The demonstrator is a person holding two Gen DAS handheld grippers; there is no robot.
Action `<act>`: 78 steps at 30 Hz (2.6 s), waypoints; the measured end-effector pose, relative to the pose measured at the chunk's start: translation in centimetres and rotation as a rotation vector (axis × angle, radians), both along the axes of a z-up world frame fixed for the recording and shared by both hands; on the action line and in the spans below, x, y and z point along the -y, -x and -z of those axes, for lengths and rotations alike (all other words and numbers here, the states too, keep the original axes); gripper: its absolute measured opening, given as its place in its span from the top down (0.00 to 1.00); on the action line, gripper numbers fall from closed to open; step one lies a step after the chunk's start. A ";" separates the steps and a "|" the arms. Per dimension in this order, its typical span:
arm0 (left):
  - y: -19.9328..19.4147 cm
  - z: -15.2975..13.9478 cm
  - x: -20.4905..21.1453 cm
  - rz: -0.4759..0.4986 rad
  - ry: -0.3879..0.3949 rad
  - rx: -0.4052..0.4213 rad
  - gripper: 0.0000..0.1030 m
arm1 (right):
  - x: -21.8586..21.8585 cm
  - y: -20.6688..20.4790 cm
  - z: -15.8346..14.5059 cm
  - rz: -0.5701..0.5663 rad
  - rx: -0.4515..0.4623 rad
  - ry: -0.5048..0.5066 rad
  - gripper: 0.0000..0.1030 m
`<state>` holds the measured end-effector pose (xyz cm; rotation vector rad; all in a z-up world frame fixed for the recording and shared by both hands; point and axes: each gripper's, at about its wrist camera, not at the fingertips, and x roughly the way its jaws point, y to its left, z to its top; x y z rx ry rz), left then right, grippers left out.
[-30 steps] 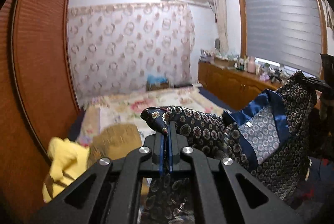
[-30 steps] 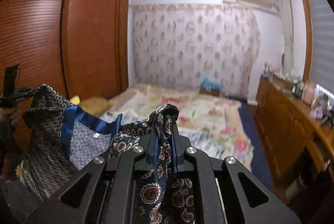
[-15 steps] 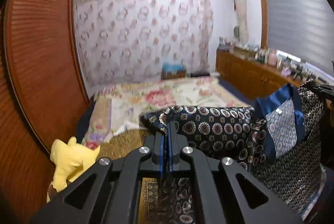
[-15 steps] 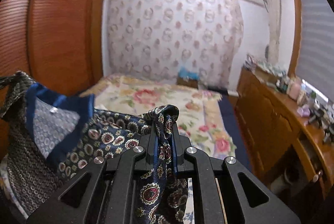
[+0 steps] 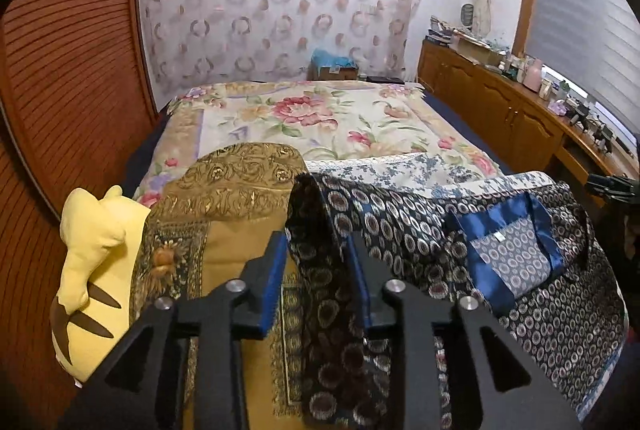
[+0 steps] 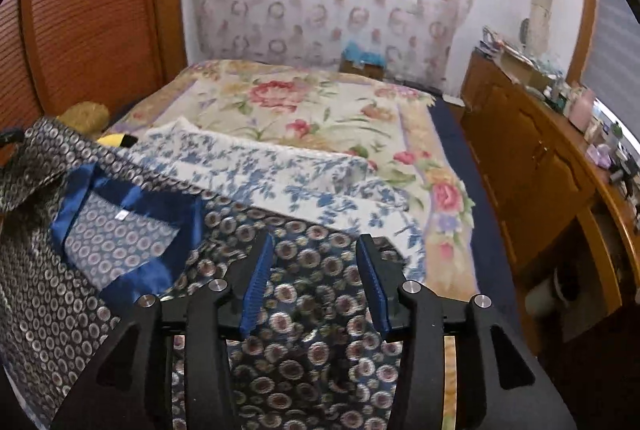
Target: Fold small clothes
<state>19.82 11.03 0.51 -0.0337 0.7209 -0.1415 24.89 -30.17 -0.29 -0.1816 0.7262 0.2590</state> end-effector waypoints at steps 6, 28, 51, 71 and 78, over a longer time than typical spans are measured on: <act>1.6 0.3 0.2 0.022 -0.007 0.003 0.64 | -3.6 0.3 1.3 -0.062 -0.034 -0.038 0.54; 5.1 2.8 1.1 0.044 -0.010 0.051 0.72 | -8.7 1.1 5.9 -0.143 -0.073 -0.068 0.97; 11.5 1.5 1.5 0.061 0.054 0.113 1.00 | -6.3 15.1 3.3 -0.216 0.029 -0.192 0.98; 12.8 3.9 0.0 -0.015 0.076 0.070 1.00 | -0.5 19.7 2.9 -0.104 0.018 -0.184 0.83; 13.2 4.7 0.3 -0.010 0.068 0.054 1.00 | 0.9 16.7 1.4 -0.019 0.066 -0.135 0.63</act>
